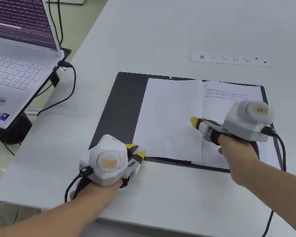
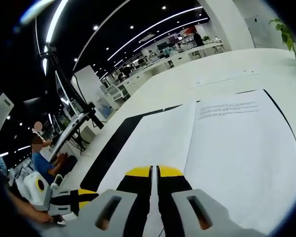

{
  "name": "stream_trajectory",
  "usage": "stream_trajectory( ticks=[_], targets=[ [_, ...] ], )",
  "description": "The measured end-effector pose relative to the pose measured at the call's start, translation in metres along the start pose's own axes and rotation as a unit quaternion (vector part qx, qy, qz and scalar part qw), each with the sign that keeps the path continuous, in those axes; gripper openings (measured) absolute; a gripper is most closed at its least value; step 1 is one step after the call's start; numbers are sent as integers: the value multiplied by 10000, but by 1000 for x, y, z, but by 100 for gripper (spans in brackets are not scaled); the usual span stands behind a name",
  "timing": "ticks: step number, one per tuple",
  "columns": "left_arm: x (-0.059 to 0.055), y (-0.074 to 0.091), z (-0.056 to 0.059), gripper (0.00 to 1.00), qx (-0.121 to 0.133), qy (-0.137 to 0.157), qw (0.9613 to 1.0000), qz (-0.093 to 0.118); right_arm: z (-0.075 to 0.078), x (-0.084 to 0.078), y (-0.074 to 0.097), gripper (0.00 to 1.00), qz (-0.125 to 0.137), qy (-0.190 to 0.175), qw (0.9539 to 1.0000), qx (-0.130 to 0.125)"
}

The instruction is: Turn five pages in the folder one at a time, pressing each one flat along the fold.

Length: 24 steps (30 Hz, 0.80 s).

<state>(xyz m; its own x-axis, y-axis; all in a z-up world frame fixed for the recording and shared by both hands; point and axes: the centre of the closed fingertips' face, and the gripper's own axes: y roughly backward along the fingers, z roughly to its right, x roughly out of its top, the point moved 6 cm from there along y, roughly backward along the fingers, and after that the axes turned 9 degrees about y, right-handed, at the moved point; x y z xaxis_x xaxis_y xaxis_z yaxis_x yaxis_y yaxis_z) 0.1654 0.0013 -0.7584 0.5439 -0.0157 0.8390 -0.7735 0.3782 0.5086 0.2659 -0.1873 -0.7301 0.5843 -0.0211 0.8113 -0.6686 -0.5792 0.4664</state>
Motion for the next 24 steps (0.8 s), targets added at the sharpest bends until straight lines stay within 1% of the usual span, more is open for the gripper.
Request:
stream_trajectory(
  ticks=[3, 4, 6, 9, 12, 13, 15, 17, 18, 19, 24],
  targets=[
    [0, -1, 0, 13, 30, 17, 10000, 7, 4, -1, -4, 0, -75, 30, 10000, 17],
    [0, -1, 1, 12, 41, 18, 10000, 8, 7, -2, -6, 0, -114, 99, 9999, -7],
    [0, -2, 1, 12, 60, 25, 10000, 5, 11, -3, -9, 0, -165, 100, 9998, -46],
    [-1, -2, 1, 12, 92, 26, 10000, 14, 16, 0, -11, 0, -160, 67, 9998, -94],
    [-1, -2, 2, 12, 119, 48, 9999, 35, 17, 5, -13, 0, -114, 124, 9998, -95],
    [-1, -2, 1, 12, 129, 66, 9999, 46, 17, 9, -15, 0, -84, 192, 9997, -98],
    [-2, -2, 1, 12, 135, 58, 9999, 63, 18, 15, -17, 0, -33, 170, 9998, -88],
    [-2, -2, 1, 12, 135, 66, 9999, 80, 19, 19, -20, 0, -42, 175, 9998, -130],
    [-2, -2, 1, 12, 135, 52, 9999, 84, 27, 22, -27, 0, -51, 220, 9996, -168],
    [-2, -2, 2, 12, 136, 43, 9999, 83, 29, 23, -29, 0, -64, 235, 9996, -161],
    [-2, -1, 2, 12, 155, 46, 9998, 95, 34, 32, -36, 0, -66, 295, 9994, -166]
  ],
)
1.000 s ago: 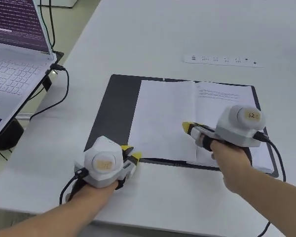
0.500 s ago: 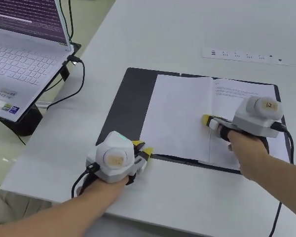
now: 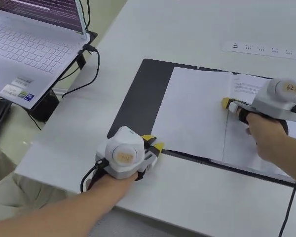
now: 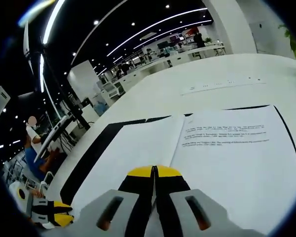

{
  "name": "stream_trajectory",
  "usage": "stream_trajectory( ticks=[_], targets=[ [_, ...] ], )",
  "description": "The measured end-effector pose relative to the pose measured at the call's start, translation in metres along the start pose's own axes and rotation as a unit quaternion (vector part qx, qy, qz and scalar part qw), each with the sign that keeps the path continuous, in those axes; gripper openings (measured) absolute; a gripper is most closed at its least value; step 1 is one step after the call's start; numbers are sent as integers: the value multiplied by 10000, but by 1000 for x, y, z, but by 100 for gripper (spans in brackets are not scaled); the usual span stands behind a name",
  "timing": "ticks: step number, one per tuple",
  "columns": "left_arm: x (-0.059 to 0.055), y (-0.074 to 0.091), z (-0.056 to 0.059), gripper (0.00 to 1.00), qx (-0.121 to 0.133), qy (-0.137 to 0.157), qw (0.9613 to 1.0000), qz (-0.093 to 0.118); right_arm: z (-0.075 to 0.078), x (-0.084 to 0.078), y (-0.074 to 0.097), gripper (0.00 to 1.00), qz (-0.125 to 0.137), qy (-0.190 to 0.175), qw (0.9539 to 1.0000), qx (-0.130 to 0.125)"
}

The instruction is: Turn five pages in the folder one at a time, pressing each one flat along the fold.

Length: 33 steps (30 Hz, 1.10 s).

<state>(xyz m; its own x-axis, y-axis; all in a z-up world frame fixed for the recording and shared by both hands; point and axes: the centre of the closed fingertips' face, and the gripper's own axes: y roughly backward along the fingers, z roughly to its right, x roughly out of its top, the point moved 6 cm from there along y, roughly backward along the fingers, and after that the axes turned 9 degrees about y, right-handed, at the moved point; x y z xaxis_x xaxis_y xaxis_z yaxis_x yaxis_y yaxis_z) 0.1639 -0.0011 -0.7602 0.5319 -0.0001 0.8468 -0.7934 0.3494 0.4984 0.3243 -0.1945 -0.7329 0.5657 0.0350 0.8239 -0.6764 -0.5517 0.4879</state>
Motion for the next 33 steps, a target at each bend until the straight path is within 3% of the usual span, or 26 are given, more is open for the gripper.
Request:
stream_trajectory(
  ticks=[6, 15, 26, 33],
  targets=[
    [0, 1, 0, 11, 20, -2, 10000, 21, 24, 17, -23, 0, -5, 6, 10000, -97],
    [1, 2, -2, 8, 33, -49, 10000, 40, 50, 27, -54, 0, 47, 89, 9998, -148],
    [1, 2, -2, 8, 32, -103, 9999, 83, 66, 40, -79, 0, 282, 234, 9988, -326],
    [0, 1, -3, 8, 37, -112, 9999, 77, 72, 45, -86, 0, 327, 332, 9980, -428]
  ],
)
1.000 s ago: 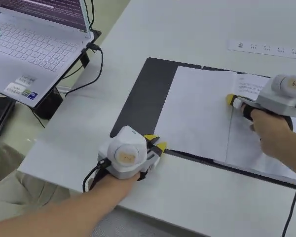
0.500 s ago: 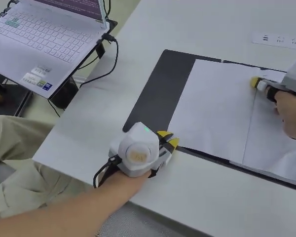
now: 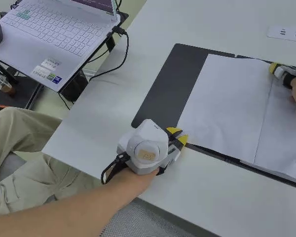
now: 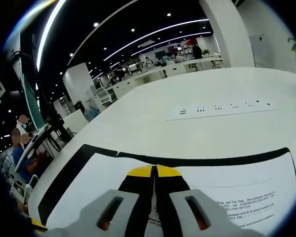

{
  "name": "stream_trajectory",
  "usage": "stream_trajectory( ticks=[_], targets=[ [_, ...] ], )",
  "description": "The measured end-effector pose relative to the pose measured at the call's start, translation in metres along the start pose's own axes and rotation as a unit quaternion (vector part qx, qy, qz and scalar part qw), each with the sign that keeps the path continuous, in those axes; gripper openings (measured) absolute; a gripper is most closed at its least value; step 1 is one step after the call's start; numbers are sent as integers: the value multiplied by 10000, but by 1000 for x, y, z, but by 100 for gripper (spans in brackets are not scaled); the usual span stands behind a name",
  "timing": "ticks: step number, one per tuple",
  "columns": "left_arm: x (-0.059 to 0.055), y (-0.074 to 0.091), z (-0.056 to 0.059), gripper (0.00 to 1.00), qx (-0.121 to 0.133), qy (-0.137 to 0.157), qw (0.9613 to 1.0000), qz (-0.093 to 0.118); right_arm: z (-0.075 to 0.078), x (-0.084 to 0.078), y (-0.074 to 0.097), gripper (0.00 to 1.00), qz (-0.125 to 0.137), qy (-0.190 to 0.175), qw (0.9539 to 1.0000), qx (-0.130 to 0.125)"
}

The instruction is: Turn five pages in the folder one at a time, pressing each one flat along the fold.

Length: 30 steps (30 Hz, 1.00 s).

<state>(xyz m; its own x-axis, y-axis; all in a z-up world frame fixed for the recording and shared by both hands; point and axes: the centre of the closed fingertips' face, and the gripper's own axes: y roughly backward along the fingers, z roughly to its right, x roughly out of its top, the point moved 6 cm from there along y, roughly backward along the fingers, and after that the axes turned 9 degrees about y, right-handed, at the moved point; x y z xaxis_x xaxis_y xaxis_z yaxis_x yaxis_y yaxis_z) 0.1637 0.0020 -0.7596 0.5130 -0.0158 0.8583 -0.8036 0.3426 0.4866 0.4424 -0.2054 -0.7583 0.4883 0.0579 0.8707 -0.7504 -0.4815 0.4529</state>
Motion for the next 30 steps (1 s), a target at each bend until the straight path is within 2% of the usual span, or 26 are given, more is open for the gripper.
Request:
stream_trajectory(
  ticks=[9, 16, 30],
  targets=[
    [0, 0, 0, 8, 10, 35, 10000, 12, -1, -3, 4, 0, 15, -55, 9999, 96],
    [0, 0, -1, 8, 12, 60, 10000, 15, -7, -6, 15, 0, -28, -44, 9998, 170],
    [0, -2, -1, 8, 16, 56, 10000, -19, -25, -23, 38, 0, -72, -93, 9995, 307]
  ],
)
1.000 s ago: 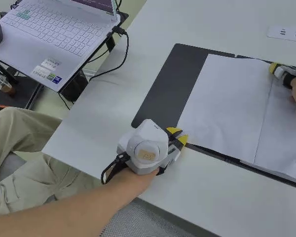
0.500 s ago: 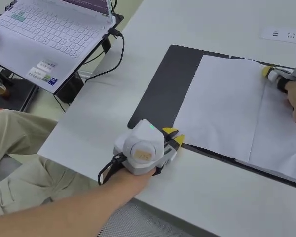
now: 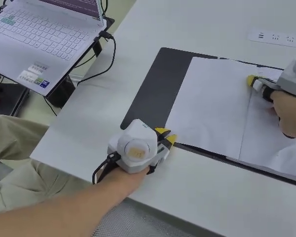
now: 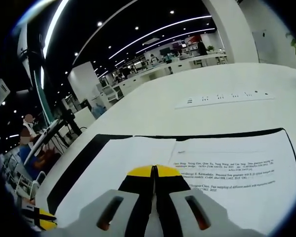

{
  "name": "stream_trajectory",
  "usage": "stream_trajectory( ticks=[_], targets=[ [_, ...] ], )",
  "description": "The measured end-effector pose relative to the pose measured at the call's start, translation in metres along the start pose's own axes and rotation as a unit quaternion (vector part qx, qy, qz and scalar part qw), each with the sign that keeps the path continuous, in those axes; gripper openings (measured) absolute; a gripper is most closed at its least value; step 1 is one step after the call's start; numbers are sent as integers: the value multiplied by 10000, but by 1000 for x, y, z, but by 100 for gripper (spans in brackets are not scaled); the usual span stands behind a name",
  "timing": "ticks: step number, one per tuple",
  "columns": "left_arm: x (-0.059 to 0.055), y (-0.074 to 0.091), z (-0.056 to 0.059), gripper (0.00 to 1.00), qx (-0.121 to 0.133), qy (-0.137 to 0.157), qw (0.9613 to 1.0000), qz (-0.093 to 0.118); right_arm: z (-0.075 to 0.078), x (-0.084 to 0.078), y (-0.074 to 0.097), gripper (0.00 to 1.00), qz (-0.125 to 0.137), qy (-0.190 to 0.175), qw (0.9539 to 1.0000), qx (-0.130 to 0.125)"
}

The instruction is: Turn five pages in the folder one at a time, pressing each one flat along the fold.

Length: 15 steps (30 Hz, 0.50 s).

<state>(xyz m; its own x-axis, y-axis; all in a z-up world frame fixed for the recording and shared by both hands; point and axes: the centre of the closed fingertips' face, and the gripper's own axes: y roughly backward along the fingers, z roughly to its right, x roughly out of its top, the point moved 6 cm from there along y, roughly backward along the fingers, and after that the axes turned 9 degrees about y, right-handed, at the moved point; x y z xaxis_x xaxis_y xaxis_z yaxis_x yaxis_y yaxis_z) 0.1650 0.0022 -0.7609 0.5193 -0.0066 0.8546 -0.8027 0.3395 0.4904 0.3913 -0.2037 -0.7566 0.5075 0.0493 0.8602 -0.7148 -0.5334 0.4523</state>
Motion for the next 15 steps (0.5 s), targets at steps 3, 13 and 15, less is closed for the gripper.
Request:
stream_trajectory(
  ticks=[3, 13, 15],
  targets=[
    [0, 0, 0, 8, 2, -6, 10000, -10, -3, -4, 3, 0, -7, 12, 10000, 9],
    [0, 0, 2, 6, -3, -21, 10000, -31, -39, -12, 45, 0, -13, -9, 10000, 58],
    [0, 1, 2, 6, 1, -44, 10000, -24, -43, -12, 51, 0, 30, -46, 10000, 36]
  ],
)
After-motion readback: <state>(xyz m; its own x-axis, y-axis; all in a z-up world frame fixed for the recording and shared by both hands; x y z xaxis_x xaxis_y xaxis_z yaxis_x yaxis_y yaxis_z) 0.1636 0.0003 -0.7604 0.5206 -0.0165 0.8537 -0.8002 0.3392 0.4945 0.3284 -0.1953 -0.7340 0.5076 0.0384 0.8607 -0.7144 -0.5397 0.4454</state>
